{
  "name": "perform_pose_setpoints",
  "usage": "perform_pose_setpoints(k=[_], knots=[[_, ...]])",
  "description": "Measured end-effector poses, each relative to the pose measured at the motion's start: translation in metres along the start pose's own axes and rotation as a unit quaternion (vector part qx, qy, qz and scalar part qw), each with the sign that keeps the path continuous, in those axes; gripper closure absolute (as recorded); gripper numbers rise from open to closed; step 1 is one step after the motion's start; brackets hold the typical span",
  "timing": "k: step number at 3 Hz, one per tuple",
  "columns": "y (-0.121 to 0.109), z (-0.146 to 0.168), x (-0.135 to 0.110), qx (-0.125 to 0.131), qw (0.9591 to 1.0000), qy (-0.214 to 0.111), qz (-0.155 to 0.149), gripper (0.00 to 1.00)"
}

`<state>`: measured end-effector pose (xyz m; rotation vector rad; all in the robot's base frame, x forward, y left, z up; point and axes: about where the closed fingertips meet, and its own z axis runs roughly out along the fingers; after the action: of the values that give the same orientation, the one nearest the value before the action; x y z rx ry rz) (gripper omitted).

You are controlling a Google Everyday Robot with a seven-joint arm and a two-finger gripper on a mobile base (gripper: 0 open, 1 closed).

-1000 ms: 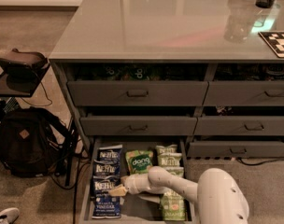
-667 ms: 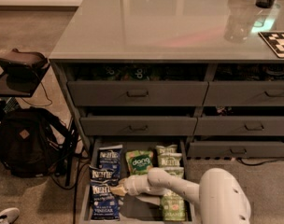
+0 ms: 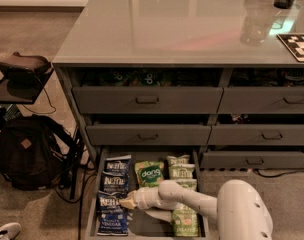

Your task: Pick blue chip bag from bottom drawer and place on counter

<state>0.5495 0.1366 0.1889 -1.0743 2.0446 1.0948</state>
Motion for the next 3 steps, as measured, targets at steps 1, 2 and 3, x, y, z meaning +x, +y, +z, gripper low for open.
perform_pose_setpoints(k=[1, 2, 3], knots=[[0.002, -0.006, -0.010, -0.006, 1.0000, -0.001, 0.000, 1.00], [0.011, -0.038, -0.047, 0.002, 0.9998, -0.002, -0.020, 1.00], [0.049, -0.087, -0.094, -0.004, 0.9984, 0.008, -0.056, 1.00]])
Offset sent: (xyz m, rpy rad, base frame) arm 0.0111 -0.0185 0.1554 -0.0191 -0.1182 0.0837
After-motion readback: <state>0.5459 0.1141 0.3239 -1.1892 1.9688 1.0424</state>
